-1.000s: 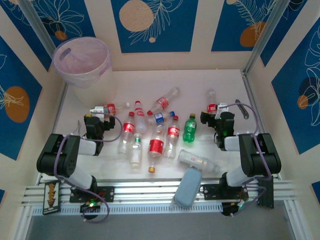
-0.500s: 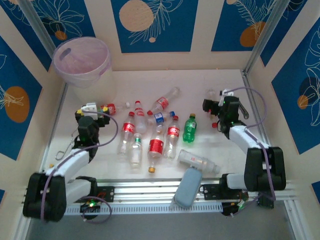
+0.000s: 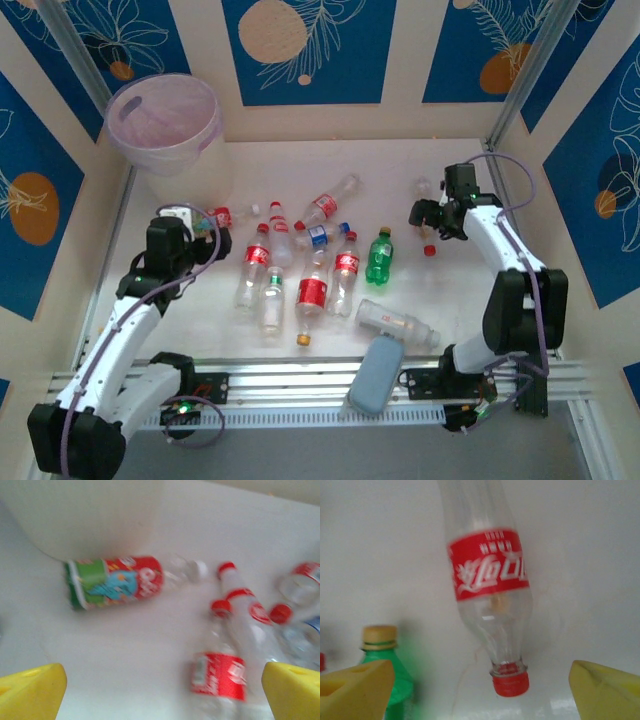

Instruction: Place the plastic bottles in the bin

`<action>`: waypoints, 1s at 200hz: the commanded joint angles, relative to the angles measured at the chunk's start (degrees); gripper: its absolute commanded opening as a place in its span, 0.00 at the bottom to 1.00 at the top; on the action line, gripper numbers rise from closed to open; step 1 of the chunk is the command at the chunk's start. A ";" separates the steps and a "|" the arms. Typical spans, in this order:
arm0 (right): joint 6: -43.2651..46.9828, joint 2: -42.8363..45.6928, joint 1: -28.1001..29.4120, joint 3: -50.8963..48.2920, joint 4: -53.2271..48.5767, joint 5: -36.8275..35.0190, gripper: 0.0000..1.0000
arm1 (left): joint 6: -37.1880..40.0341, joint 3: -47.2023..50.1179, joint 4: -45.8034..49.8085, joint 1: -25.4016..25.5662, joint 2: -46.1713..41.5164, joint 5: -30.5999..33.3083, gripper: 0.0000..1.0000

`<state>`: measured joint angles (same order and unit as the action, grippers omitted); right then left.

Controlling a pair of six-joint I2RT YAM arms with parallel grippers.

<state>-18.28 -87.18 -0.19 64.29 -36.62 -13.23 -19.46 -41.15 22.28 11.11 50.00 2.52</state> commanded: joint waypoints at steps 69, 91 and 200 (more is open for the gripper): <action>4.62 -15.33 -0.78 7.52 -3.00 3.86 0.84 | -8.32 -3.94 3.52 2.08 1.18 -19.53 1.00; 4.13 -18.12 -0.78 8.40 -1.75 3.48 0.82 | -8.86 -3.49 1.31 2.08 2.24 -21.14 1.00; 8.87 -15.04 -0.43 8.11 -2.05 -0.78 0.56 | -15.65 -4.82 -7.23 2.18 6.61 -29.39 1.00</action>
<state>-11.73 -106.91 -0.86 71.57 -36.64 -13.13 -31.77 -44.53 19.35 12.69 55.66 -22.37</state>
